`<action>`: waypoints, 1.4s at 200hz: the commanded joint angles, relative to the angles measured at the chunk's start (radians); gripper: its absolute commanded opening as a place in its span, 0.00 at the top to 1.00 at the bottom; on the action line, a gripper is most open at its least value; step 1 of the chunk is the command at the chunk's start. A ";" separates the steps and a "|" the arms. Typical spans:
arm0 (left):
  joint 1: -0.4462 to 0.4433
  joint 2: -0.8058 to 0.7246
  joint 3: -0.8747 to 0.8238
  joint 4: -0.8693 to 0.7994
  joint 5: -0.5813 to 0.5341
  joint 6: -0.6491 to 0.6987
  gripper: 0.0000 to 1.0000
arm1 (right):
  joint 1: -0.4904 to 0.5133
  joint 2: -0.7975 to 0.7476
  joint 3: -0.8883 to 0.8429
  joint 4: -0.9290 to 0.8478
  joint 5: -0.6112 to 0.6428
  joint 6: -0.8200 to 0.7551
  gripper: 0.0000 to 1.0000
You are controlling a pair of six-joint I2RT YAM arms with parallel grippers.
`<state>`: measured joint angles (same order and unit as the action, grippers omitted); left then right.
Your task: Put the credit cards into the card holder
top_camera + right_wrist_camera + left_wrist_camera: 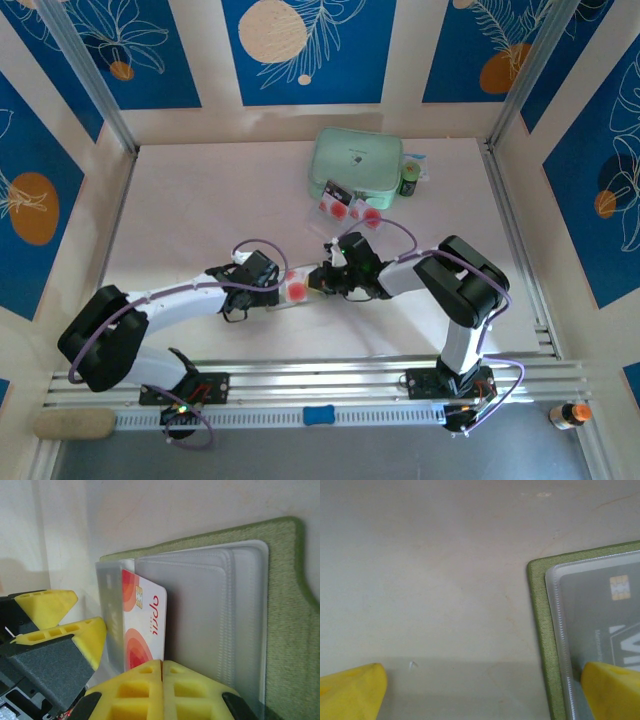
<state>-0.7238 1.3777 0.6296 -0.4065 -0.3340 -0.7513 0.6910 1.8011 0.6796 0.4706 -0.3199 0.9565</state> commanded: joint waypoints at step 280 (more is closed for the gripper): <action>0.103 -0.073 -0.030 -0.141 -0.021 -0.084 0.00 | 0.078 0.082 0.532 -0.843 0.116 -0.409 0.90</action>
<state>-0.6395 1.2827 0.6121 -0.4984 -0.3416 -0.8124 0.7494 1.8397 1.1751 -0.2951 -0.2466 0.5823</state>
